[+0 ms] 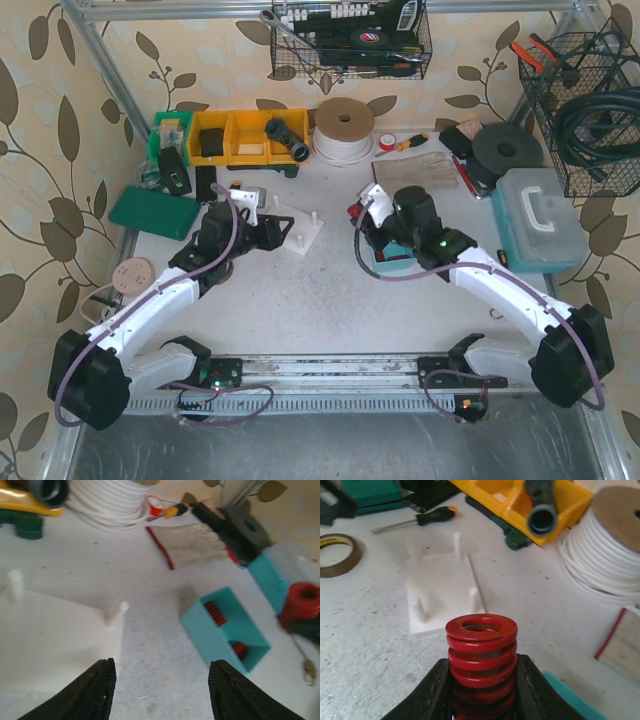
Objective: Install the large spring
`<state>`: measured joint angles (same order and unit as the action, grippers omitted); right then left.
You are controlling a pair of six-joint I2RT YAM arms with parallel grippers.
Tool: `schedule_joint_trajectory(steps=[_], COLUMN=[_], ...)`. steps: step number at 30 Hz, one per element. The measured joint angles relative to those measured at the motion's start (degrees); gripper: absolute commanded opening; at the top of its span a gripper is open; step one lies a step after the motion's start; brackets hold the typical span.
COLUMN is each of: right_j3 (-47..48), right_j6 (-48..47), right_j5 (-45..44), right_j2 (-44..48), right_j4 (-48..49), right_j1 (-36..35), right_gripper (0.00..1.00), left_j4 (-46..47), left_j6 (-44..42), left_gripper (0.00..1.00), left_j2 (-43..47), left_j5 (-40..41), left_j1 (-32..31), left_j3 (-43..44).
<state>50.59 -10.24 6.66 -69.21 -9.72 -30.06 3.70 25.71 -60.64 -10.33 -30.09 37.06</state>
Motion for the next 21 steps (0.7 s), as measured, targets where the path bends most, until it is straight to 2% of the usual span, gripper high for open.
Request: schedule_joint_trajectory(steps=[8,14,21], right_j3=[-9.73,-10.56,-11.39], right_j6=[-4.96,-7.72,-9.73], right_j5=[-0.07,-2.21,-3.52], right_j2=[2.71,0.31,-1.27], right_j4=[13.55,20.63,24.04], right_j1=[-9.05,-14.32,-16.81], right_gripper=[0.09,0.08,0.07], left_j4=[-9.55,-16.37,-21.03], left_j6=[-0.59,-3.39,-6.4], left_gripper=[0.55,0.5,0.52], left_j2=[-5.22,-8.57,-12.68], left_j5=[-11.69,-16.83,-20.61], left_j1=[-0.48,-3.04,-4.17], left_j3=[12.81,17.97,21.33])
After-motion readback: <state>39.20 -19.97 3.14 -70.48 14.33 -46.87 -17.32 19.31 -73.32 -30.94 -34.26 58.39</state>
